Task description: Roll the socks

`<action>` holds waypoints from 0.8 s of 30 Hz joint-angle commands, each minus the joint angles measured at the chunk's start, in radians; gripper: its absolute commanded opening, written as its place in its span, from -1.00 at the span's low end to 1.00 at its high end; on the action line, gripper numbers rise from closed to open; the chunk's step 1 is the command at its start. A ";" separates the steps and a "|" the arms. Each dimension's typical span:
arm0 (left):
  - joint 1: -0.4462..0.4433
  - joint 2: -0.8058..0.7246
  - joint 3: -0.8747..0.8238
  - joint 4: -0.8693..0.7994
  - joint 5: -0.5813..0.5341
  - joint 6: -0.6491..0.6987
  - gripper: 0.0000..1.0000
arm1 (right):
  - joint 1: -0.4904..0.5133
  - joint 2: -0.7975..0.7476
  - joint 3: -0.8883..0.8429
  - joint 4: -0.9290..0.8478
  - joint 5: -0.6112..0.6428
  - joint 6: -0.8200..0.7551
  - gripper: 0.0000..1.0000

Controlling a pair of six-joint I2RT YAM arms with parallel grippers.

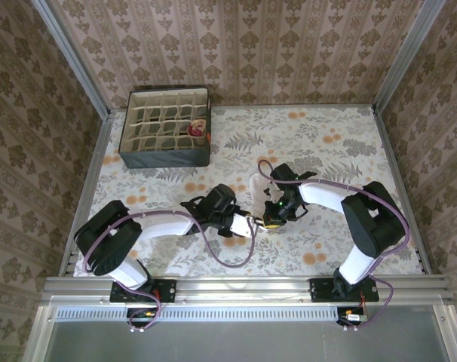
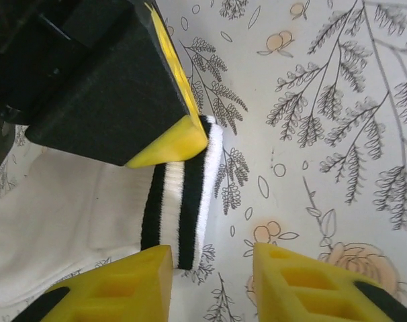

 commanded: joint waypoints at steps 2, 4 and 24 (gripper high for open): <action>-0.015 0.041 0.029 0.029 -0.034 0.091 -0.38 | 0.009 0.117 -0.057 -0.082 0.116 -0.012 -1.00; -0.015 0.054 0.036 0.032 -0.030 0.098 -0.39 | 0.007 0.124 -0.054 -0.085 0.113 -0.016 -1.00; -0.014 0.189 0.129 -0.011 -0.021 0.130 -0.23 | 0.003 0.137 -0.022 -0.121 0.062 -0.076 -1.00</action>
